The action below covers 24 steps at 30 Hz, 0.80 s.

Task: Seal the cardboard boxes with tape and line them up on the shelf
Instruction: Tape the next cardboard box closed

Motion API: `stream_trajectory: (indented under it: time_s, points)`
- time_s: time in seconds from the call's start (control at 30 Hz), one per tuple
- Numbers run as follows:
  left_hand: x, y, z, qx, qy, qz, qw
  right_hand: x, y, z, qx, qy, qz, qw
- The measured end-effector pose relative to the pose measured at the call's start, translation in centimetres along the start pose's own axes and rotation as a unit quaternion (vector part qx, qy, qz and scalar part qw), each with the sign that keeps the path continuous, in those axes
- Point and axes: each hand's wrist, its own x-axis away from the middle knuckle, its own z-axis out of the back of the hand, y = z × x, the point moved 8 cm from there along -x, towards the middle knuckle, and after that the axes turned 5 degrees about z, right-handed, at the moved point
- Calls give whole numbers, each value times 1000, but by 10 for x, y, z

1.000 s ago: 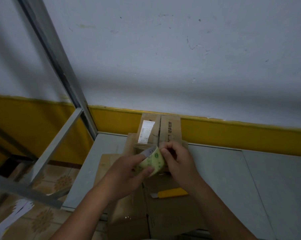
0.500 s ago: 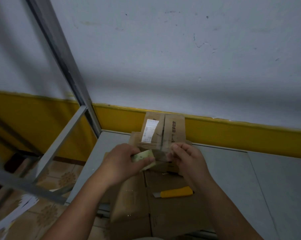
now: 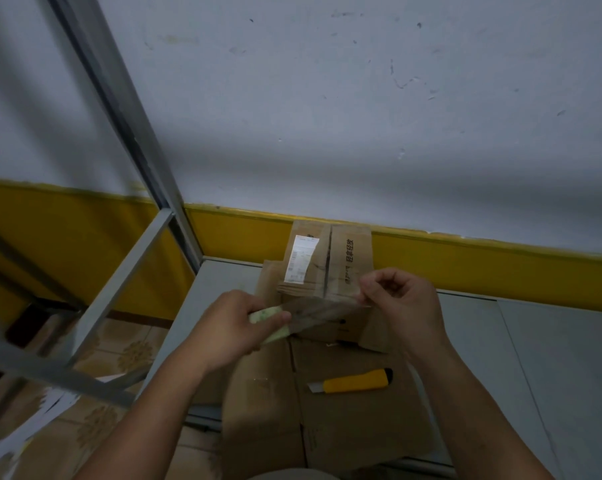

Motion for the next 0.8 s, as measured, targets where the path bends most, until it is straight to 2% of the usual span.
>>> stream_trajectory:
  time_s: [0.07, 0.1, 0.2, 0.3, 0.4, 0.47, 0.53, 0.6, 0.7, 0.8]
  points:
    - [-4, 0, 6, -66, 20, 23, 997, 3, 1, -1, 32, 5, 12, 999]
    - [-5, 3, 9, -64, 29, 14, 997, 4, 6, 1, 33, 20, 5, 999]
    - [-5, 5, 17, 73, 1, -59, 996, 4, 35, 14, -39, 89, -74, 993]
    - [-2, -3, 14, 254, -56, -96, 961, 3, 60, 25, -70, 103, -146, 981]
    - [-7, -10, 15, 294, -11, -82, 952, 2, 64, 20, -43, 85, -143, 985]
    - [-15, -16, 21, 216, 32, -70, 973, 0, 64, 22, -42, 92, -135, 986]
    - [-28, -27, 27, 35, 48, -39, 997, -1, 66, 31, -65, 113, -137, 982]
    - [-41, -40, 34, -105, 53, 19, 993, 0, 70, 37, -64, 113, -134, 982]
    - [-60, -41, 40, -185, 61, 38, 980, 8, 83, 34, -63, 110, -165, 978]
    - [-79, -45, 41, -181, 34, 47, 982, 14, 96, 32, -67, 114, -221, 966]
